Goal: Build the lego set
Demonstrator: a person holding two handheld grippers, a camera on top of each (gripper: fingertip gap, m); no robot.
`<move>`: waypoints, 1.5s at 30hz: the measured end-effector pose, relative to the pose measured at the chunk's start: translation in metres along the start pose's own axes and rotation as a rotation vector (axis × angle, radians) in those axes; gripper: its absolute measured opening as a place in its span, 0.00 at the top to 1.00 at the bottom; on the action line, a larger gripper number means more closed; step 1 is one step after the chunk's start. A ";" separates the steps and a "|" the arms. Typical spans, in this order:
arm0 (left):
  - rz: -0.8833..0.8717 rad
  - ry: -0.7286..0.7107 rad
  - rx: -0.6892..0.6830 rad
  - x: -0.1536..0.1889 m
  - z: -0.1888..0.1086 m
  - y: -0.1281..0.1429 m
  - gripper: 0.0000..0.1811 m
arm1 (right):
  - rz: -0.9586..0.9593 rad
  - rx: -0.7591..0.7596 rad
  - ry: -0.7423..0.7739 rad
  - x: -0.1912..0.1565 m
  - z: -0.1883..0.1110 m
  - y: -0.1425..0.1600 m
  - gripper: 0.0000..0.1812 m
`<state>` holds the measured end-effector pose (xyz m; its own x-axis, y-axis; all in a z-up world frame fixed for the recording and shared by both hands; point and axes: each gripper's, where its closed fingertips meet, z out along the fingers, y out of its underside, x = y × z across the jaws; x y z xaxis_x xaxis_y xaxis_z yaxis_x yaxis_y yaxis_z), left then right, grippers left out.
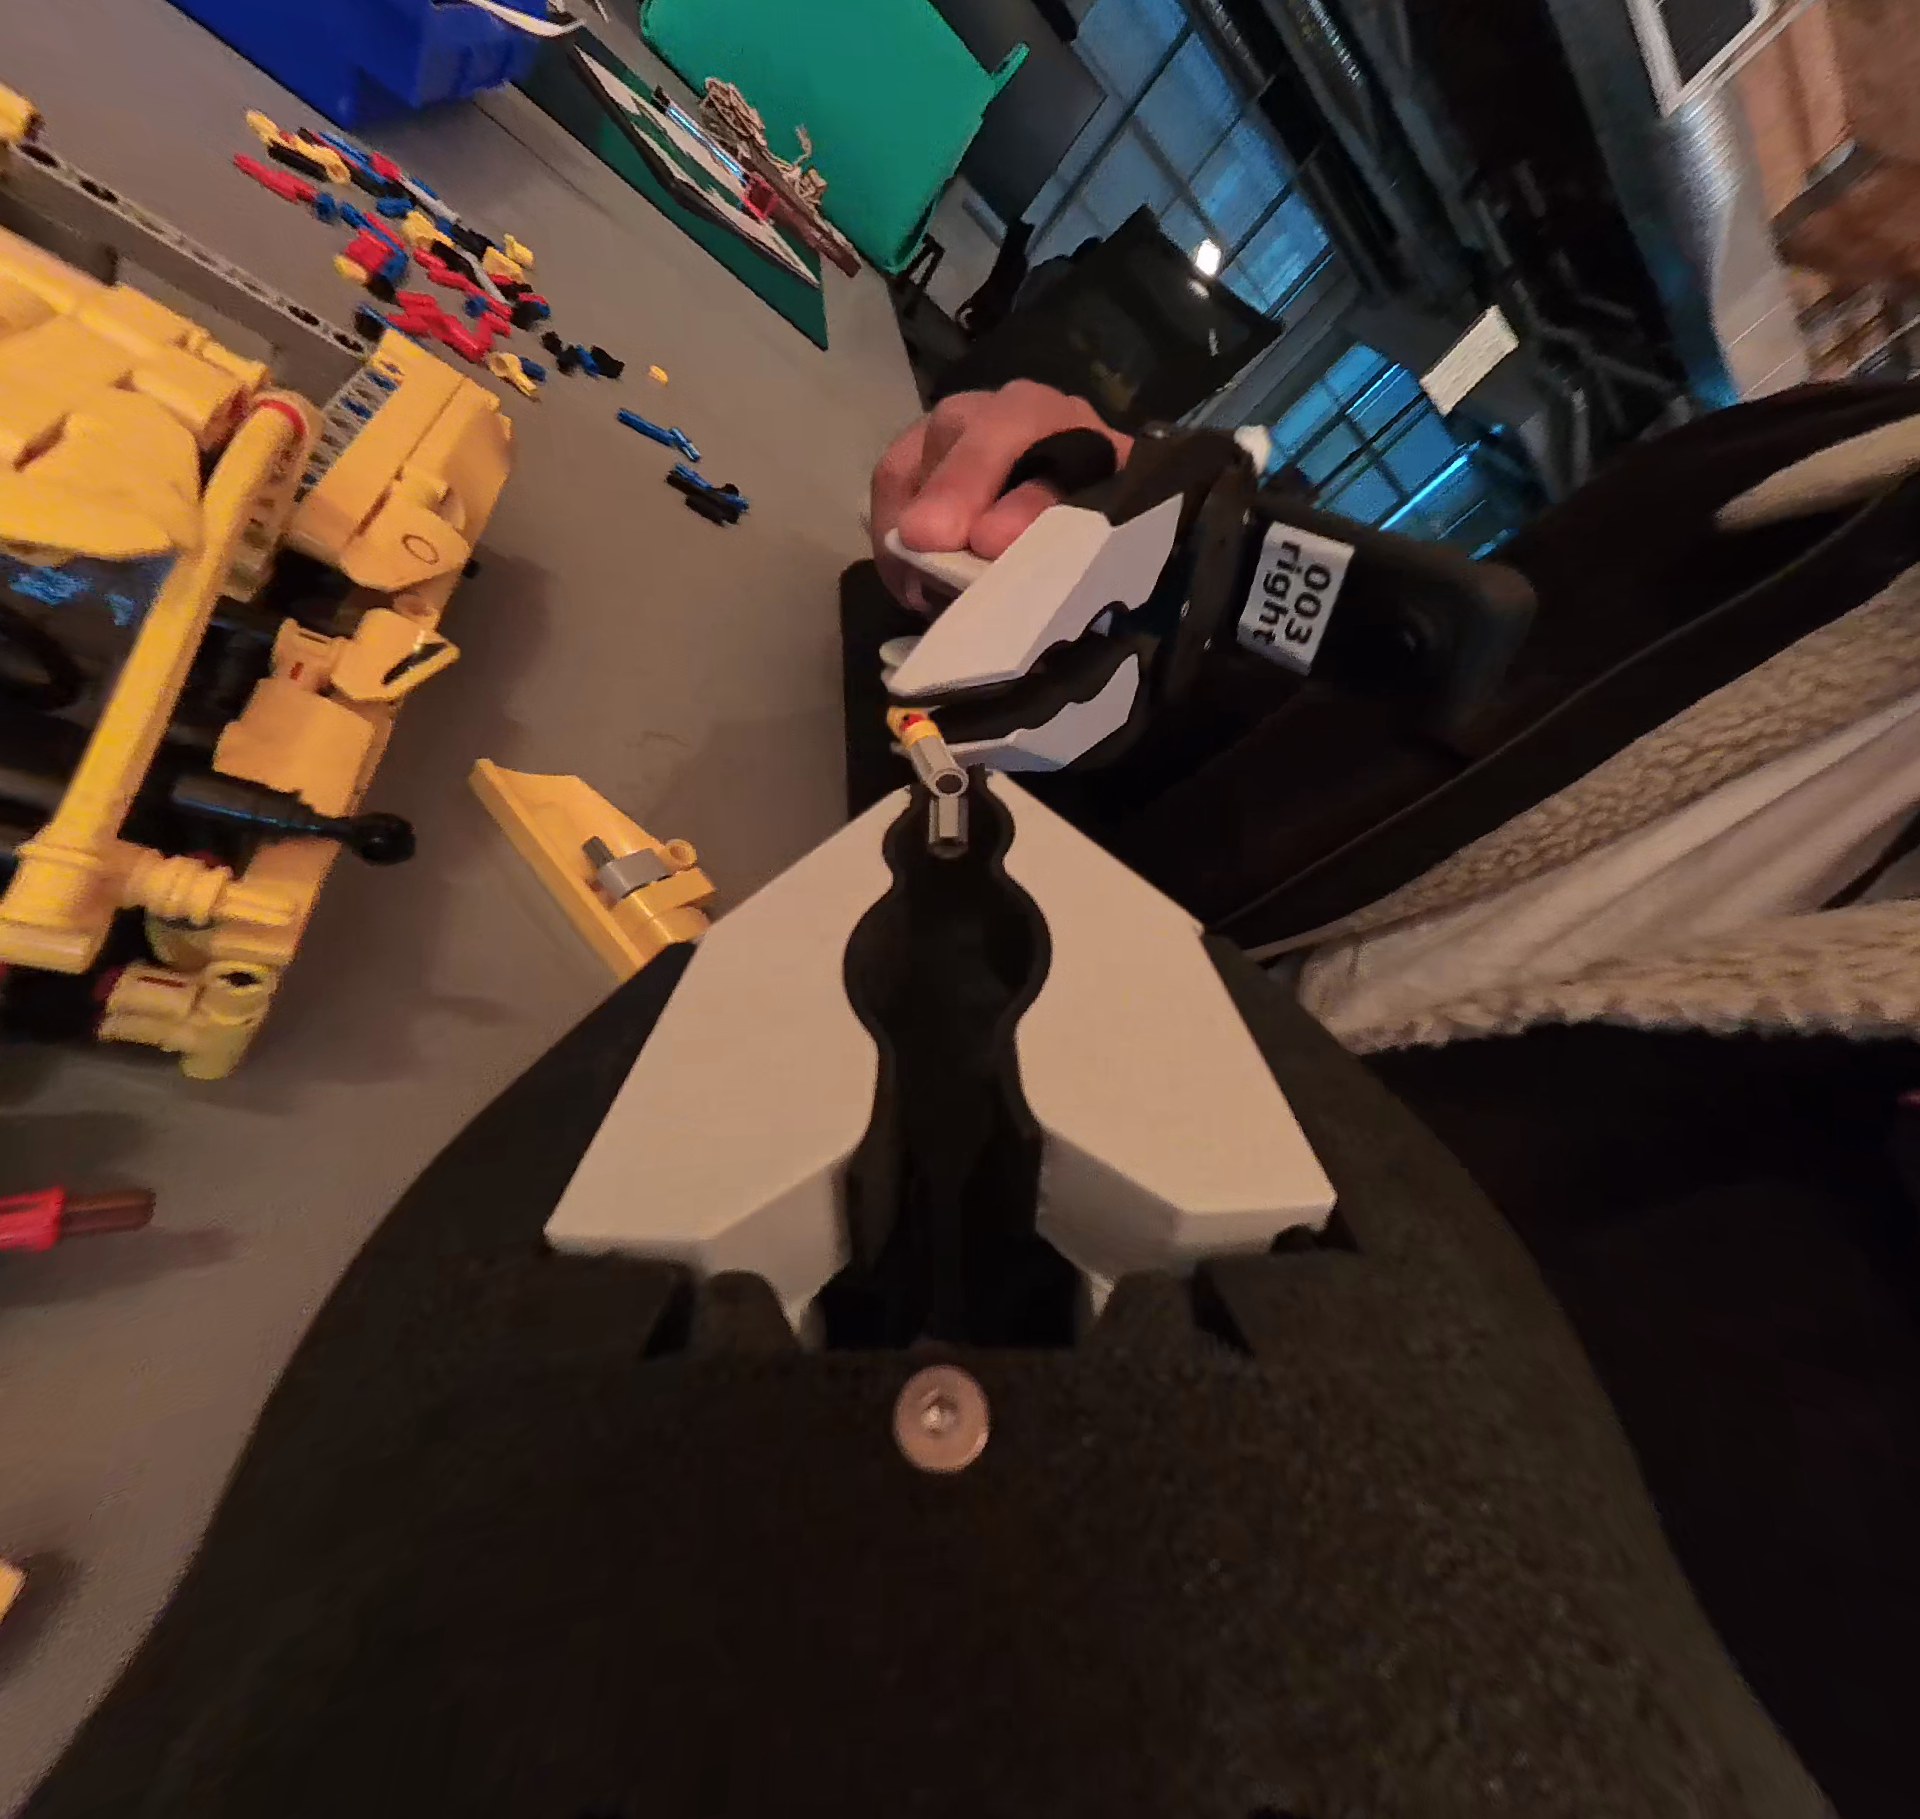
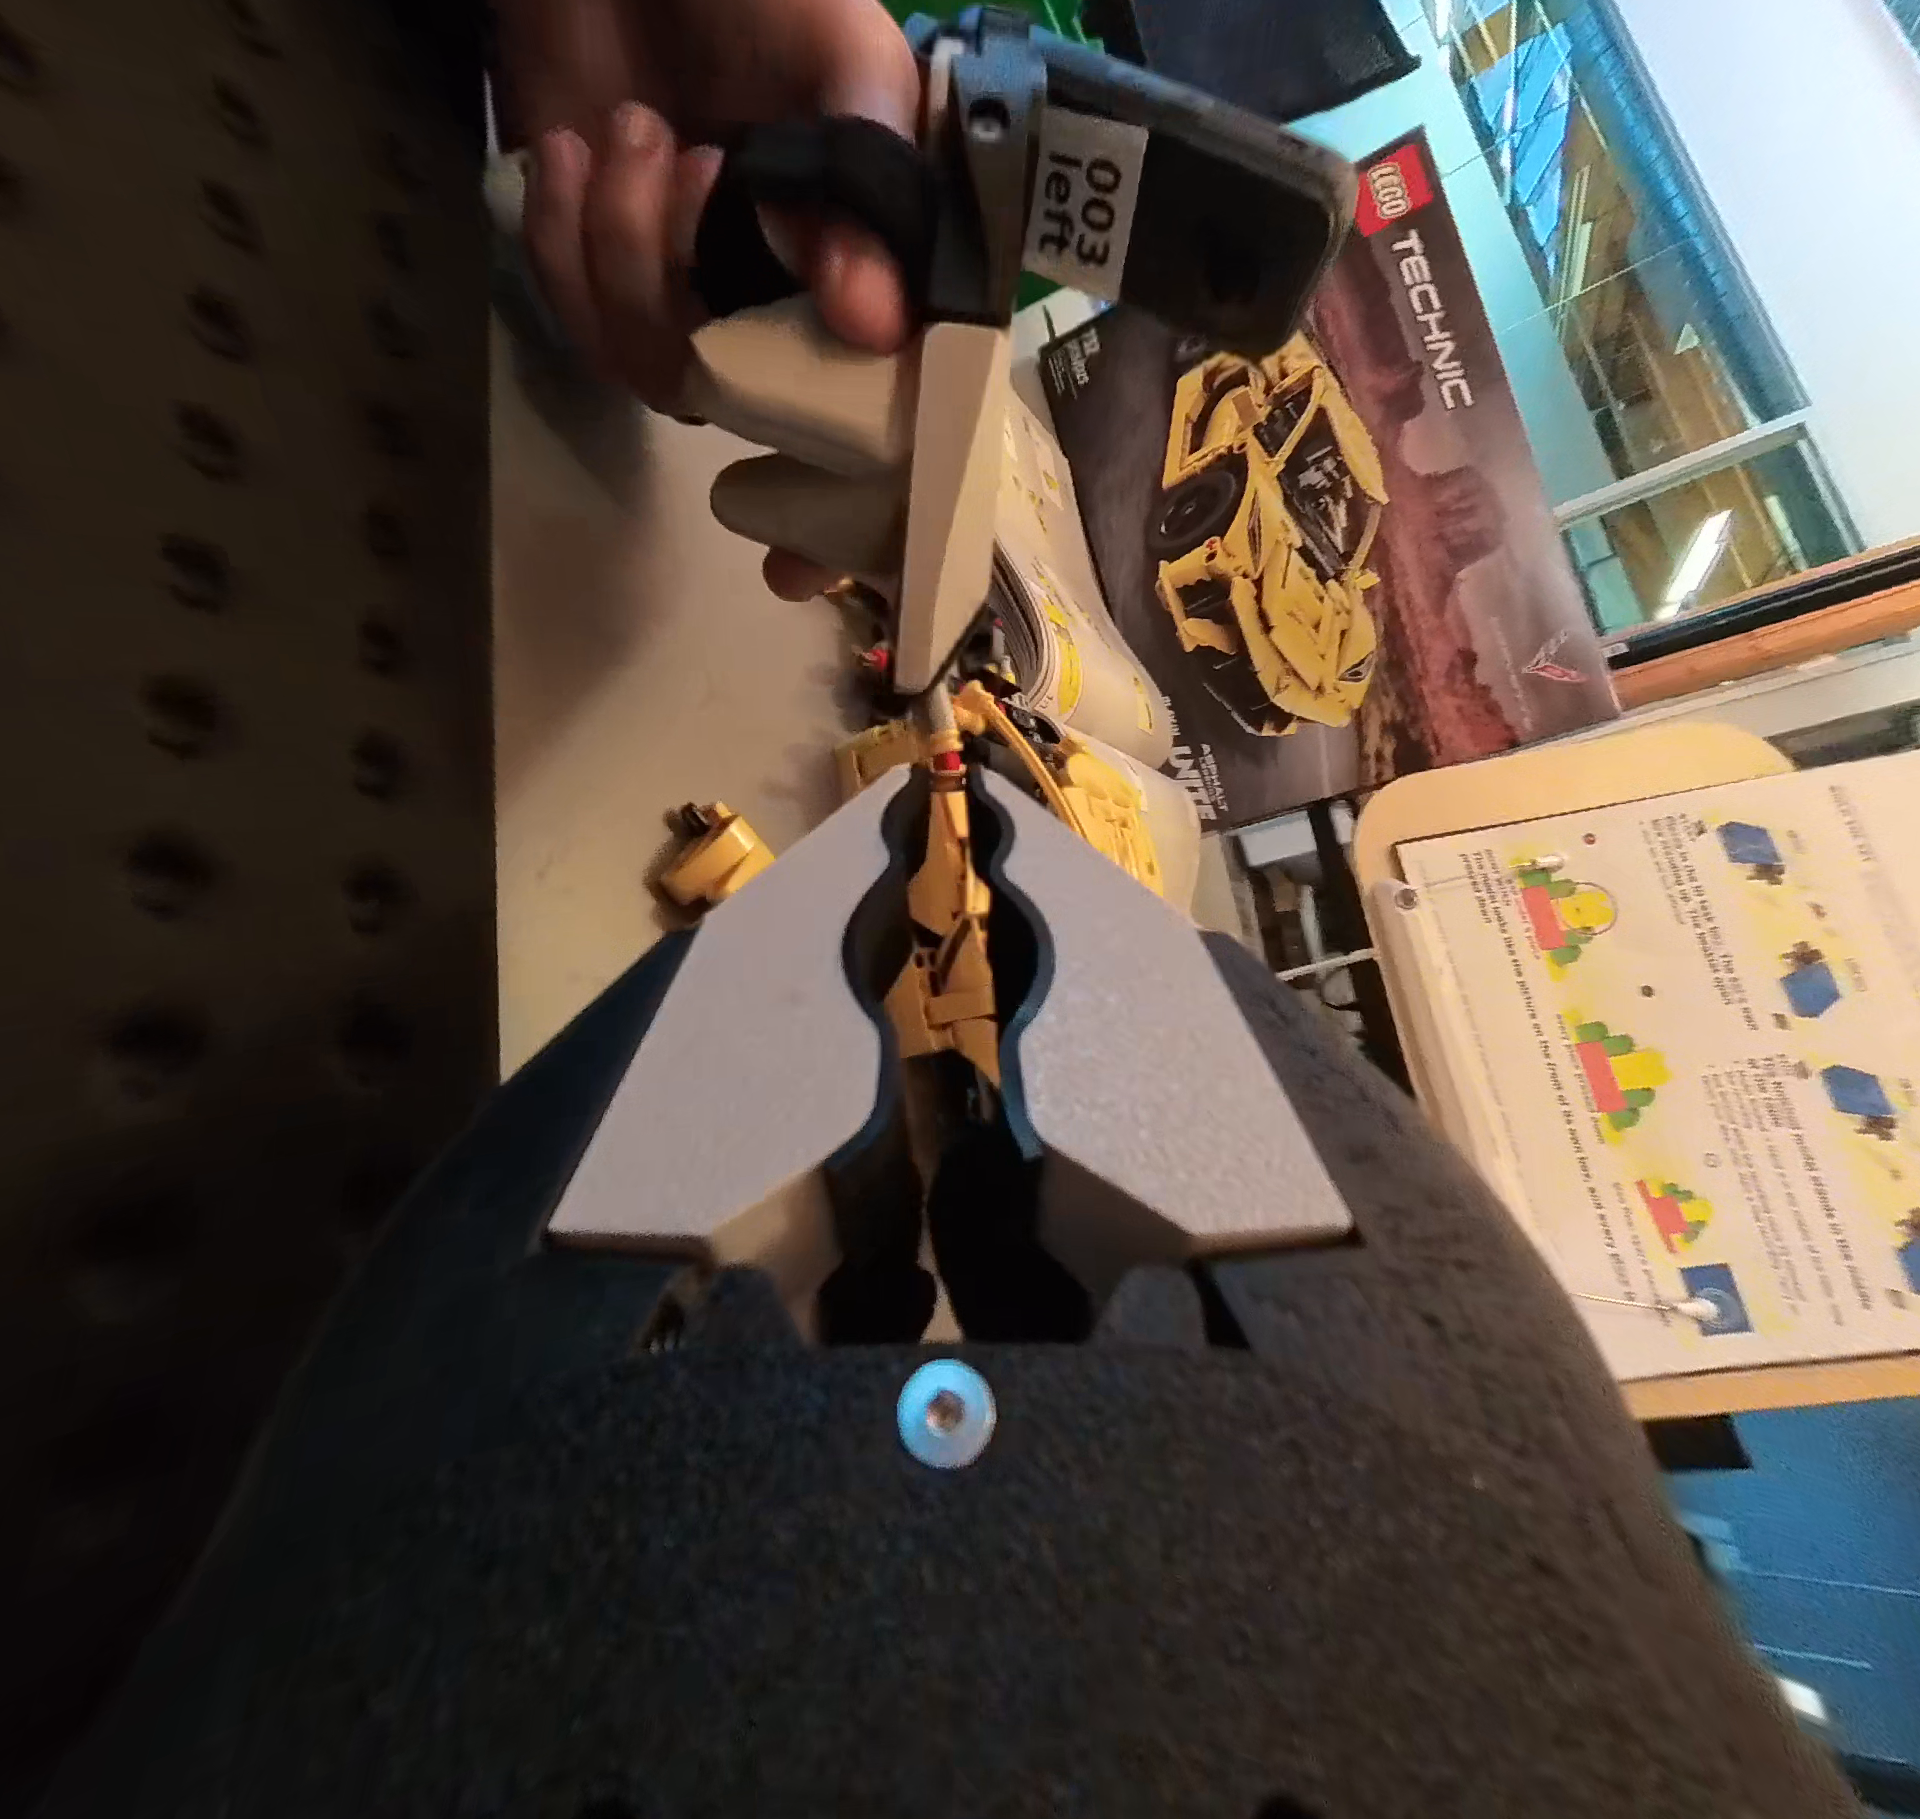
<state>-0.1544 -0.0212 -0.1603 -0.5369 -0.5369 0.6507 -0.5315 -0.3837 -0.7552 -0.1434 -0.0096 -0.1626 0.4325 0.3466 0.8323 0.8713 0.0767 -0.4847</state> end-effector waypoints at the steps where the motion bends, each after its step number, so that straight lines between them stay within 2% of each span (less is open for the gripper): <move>1: -0.028 0.019 0.006 0.001 -0.001 -0.001 0.97 | -0.029 -0.006 0.021 0.001 0.000 -0.001 0.97; 6: -0.101 0.055 0.009 0.001 -0.001 -0.001 0.97 | -0.057 -0.017 0.032 0.000 0.000 -0.003 0.97; 12: -0.057 0.062 -0.062 0.005 0.000 0.009 0.97 | 0.074 0.029 -0.058 -0.006 -0.001 -0.008 0.97; 16: -0.074 0.077 -0.069 0.006 0.001 0.010 0.97 | 0.093 0.044 -0.077 -0.008 -0.001 -0.007 0.97; 19: -0.071 0.030 -0.080 -0.001 0.000 0.012 0.97 | 0.168 0.066 -0.106 -0.011 0.003 -0.001 0.97; 26: -0.061 0.037 -0.081 0.000 0.000 0.011 0.97 | 0.203 0.089 -0.080 -0.009 0.002 -0.003 0.97; 30: -0.041 0.036 -0.078 0.003 0.000 0.011 0.96 | 0.265 0.105 -0.068 -0.004 0.001 -0.003 0.92; 33: 0.025 0.019 -0.021 0.006 -0.002 0.001 0.96 | 0.403 0.104 -0.085 0.001 -0.001 -0.002 0.83; 35: 0.146 -0.060 0.033 0.003 -0.004 -0.009 0.96 | 0.599 0.106 -0.047 0.017 -0.001 -0.002 0.80; 37: 0.318 -0.162 0.084 0.002 -0.007 -0.020 0.96 | 0.826 0.154 -0.075 0.024 0.000 -0.011 0.72; 39: 0.455 -0.287 0.084 -0.006 -0.009 -0.023 0.96 | 0.972 0.151 -0.085 0.023 0.009 -0.016 0.71; 41: 0.531 -0.364 0.058 -0.012 -0.009 -0.022 0.96 | 0.962 0.146 -0.092 0.018 0.016 -0.022 0.69; 45: 0.540 -0.376 0.051 -0.012 -0.008 -0.021 0.96 | 0.934 0.139 -0.063 0.020 0.016 -0.019 0.71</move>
<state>-0.1421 -0.0005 -0.1518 -0.4493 -0.8860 0.1144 -0.2153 -0.0169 -0.9764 -0.1545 0.0107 -0.1412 0.9244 0.3737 0.0768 0.1414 -0.1487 -0.9787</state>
